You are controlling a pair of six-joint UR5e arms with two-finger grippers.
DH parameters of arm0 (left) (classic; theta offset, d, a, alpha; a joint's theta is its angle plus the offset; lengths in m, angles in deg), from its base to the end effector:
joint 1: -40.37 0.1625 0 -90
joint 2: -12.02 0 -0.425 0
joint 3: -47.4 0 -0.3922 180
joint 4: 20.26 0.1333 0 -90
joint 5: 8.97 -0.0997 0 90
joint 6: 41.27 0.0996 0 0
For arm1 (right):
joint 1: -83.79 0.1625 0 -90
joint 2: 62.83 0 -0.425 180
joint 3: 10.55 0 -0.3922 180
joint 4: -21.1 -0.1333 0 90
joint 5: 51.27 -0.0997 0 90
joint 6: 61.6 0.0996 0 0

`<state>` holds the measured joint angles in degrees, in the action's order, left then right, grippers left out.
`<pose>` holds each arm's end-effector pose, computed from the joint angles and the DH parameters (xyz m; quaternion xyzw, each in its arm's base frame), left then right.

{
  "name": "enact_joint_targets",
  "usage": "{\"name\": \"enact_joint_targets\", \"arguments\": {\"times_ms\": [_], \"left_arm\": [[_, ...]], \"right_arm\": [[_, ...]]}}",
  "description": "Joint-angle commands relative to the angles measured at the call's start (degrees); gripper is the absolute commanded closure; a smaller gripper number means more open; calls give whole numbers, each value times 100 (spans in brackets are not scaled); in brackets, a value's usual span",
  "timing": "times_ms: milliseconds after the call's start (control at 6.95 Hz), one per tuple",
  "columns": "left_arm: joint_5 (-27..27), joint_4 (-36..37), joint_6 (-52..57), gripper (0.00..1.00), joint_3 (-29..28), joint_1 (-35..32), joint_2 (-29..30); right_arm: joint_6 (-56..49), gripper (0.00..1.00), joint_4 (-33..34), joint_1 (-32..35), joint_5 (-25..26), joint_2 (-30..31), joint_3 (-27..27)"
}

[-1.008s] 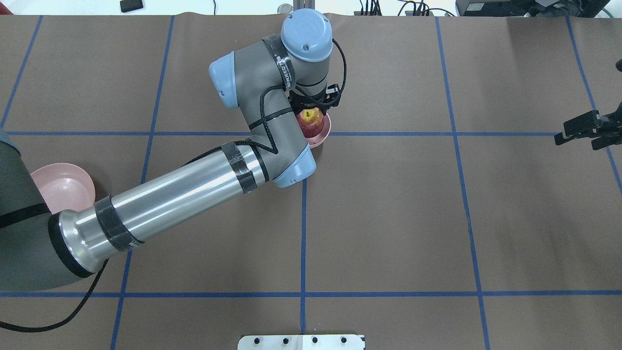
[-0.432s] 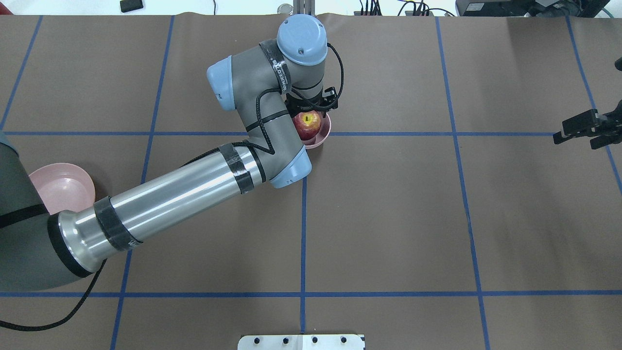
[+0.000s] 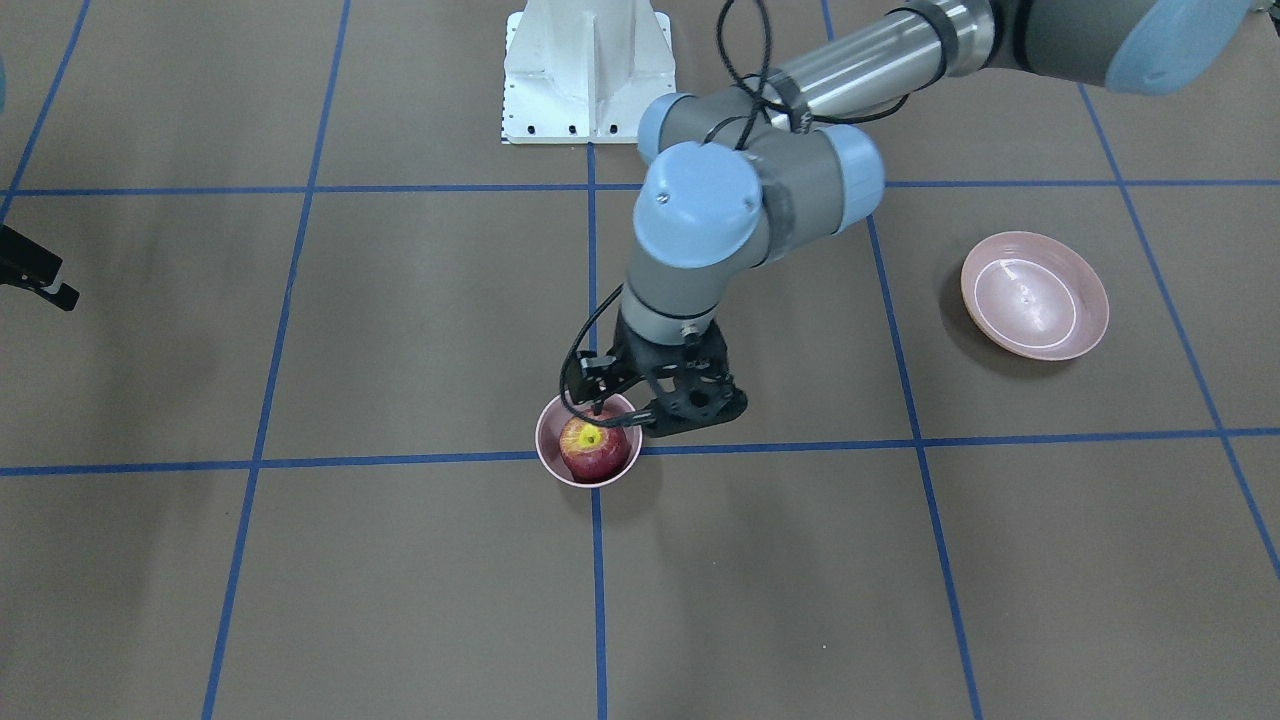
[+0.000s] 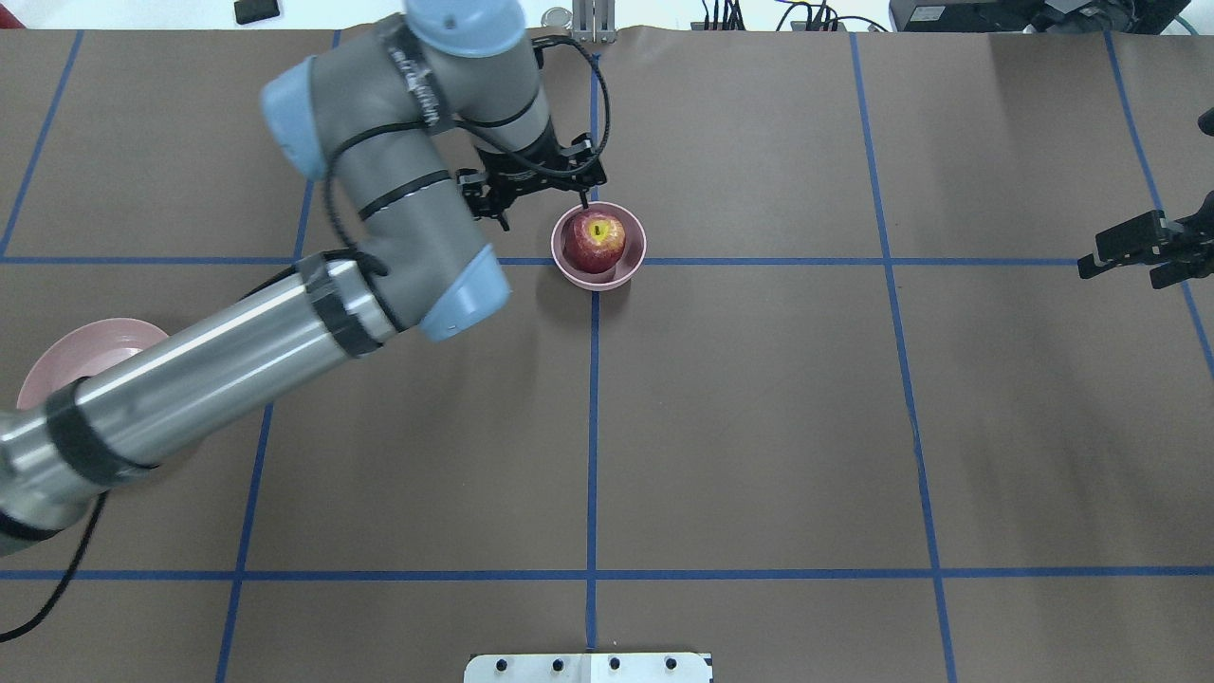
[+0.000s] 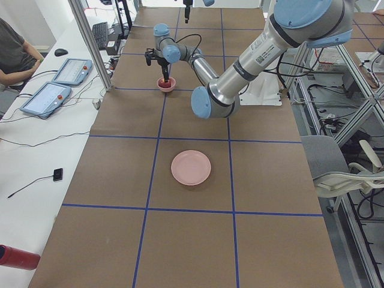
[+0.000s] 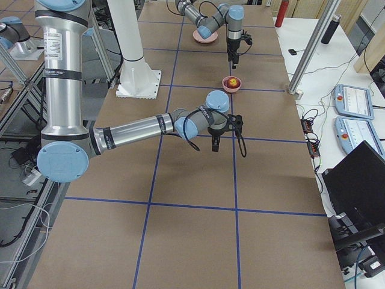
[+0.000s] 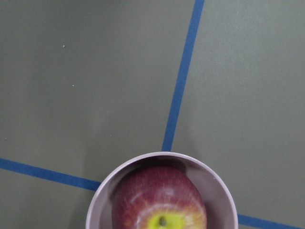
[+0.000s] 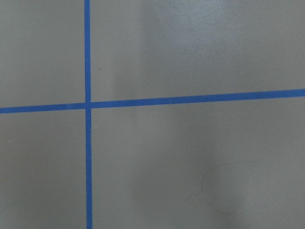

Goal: Move apple from plate to bowl

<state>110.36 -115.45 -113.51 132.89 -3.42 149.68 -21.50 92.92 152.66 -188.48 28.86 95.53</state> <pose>0.4695 -0.5672 0.1638 0.0042 0.4585 -0.0978 0.8833 -0.1197 -0.4767 0.4932 0.0254 -0.4616 0.0342 0.8860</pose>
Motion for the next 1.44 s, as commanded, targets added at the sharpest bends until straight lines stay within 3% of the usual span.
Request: {"name": "enact_joint_targets", "arguments": {"times_ms": [0,144,288,432,720,1008,1295], "left_arm": [[125,690,2044,3,2684,-636,-2279],[143,947,3179,3,2988,-1057,-2914],[326,663,4217,3,2992,-1696,-3686],[832,155,4758,3,2583,-2338,-4181],[1546,-585,5883,3,1765,-3798,-4878],[1830,-553,5756,3,1866,-4049,-4915],[1760,-570,5826,2,2137,-4216,-5334]], "right_arm": [[-89,0,7,38,-43,24,-18],[-246,0,7,299,-60,68,-26],[-1101,0,103,815,-574,216,-209],[-1353,0,200,1116,-814,252,-220],[-1634,0,200,1539,-581,253,-185],[-2328,0,279,1919,6,401,-211],[-2401,0,472,1884,98,560,-149]]}}
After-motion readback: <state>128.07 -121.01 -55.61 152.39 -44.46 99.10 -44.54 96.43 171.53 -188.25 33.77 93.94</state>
